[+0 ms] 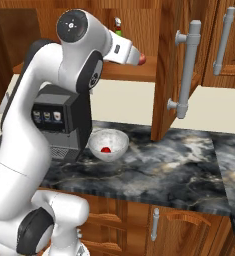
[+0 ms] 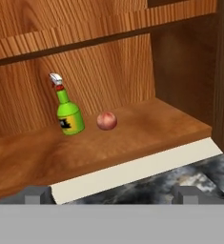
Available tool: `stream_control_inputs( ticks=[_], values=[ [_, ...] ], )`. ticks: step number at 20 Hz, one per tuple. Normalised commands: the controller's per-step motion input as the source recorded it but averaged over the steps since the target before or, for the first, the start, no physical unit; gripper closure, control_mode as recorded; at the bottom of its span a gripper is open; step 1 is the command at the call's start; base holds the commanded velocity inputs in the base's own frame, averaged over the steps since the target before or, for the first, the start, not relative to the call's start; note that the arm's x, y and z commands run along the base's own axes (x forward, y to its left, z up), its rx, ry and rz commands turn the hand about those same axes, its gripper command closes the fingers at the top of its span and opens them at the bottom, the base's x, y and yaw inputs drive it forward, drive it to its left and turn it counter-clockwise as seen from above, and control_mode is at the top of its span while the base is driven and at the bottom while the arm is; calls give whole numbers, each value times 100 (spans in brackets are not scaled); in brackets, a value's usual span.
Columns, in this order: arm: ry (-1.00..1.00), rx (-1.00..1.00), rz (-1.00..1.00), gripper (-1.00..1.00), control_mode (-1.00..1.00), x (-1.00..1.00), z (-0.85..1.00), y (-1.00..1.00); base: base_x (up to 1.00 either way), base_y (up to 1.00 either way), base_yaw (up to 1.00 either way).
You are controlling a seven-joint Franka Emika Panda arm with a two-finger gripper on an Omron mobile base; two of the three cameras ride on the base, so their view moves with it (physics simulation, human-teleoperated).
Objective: Open the cabinet. Pick the apple and peach from the cabinet and place them into the bowl. Then close the cabinet.
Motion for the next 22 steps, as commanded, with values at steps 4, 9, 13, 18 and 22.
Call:
stream_control_inputs(
  ticks=[4,9,13,18,22],
  values=[
    [0,-6,0,-100,-100,17,-13,1,0,0,0],
    [0,-4,0,-100,-100,20,-9,0,0,0,0],
    [0,-4,0,-100,-100,25,-11,0,0,0,0],
    [0,-1,0,-100,-100,37,-12,0,0,0,0],
    [0,0,0,-100,-100,47,-9,0,0,0,0]
  ],
)
